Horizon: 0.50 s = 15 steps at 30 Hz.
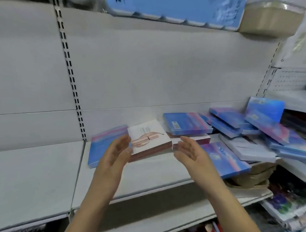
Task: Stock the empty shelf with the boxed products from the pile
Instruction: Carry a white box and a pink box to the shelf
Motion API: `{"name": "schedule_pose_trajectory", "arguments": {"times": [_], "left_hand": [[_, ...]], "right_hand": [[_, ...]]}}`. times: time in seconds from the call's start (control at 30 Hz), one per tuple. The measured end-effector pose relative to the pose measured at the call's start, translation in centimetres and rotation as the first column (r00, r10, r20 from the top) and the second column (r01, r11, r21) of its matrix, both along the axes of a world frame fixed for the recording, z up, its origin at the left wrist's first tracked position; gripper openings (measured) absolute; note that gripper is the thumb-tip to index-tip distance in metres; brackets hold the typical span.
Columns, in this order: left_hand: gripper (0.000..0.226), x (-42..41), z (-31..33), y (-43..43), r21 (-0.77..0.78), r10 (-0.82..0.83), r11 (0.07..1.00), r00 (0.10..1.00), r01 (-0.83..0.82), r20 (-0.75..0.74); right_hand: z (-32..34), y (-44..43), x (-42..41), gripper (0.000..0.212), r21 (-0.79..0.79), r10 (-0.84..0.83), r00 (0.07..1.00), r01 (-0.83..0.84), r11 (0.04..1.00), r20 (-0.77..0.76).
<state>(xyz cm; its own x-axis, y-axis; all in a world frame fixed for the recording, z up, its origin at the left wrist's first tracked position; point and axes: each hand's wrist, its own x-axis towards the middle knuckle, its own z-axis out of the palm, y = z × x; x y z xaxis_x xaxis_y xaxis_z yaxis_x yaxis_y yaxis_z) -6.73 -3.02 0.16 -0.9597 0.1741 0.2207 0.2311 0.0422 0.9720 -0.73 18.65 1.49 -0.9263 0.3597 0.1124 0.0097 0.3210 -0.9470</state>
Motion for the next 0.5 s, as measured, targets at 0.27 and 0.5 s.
{"name": "schedule_pose_trajectory", "arguments": {"times": [0.27,0.5], "left_hand": [[0.039,-8.3,1.3,-0.5,-0.222,0.112,0.968,0.993,-0.116,-0.030],[0.073,-13.0,1.0,3.3,-0.912,0.237,0.356,0.964,-0.203,-0.122]], "right_hand": [[1.3,1.8,-8.3,0.038,0.044,0.065,0.997,-0.067,0.997,0.028],[1.7,2.5,-12.4,0.022,0.149,0.134,0.991,-0.136,0.979,0.024]]}}
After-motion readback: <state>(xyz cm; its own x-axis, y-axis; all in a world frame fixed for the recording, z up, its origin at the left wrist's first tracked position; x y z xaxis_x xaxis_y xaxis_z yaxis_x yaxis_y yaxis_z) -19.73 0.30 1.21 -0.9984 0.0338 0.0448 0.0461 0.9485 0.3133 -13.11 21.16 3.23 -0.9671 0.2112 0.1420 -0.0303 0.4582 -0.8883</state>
